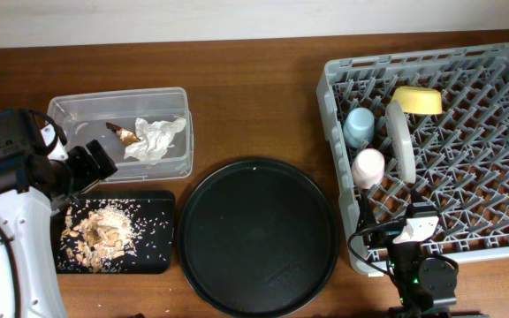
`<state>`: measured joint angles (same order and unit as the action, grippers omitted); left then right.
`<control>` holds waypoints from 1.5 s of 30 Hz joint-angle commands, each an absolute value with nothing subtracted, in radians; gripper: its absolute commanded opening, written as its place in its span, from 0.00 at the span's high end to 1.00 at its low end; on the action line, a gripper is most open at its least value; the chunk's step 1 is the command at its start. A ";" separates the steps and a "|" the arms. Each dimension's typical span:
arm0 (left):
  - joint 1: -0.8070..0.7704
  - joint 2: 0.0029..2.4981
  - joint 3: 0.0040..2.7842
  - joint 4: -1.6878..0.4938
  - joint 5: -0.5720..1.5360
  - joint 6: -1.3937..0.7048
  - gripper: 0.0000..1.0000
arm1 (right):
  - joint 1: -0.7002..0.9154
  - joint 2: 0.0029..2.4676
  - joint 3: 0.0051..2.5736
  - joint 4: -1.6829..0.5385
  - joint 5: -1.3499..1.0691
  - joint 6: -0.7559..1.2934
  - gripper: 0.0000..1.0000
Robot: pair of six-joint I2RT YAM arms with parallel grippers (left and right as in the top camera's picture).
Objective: Sort waste into correct bins and load items into the dishwasher rack
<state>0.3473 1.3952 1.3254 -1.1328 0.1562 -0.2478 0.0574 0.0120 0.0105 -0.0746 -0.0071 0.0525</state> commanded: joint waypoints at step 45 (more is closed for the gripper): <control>-0.023 0.005 0.008 -0.080 0.048 0.050 0.01 | 0.050 0.004 0.006 -0.080 0.009 0.061 0.01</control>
<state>-0.0257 0.0109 0.0116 -0.0723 0.0475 0.0242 0.0544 0.0101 0.0113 -0.0753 0.0002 0.0525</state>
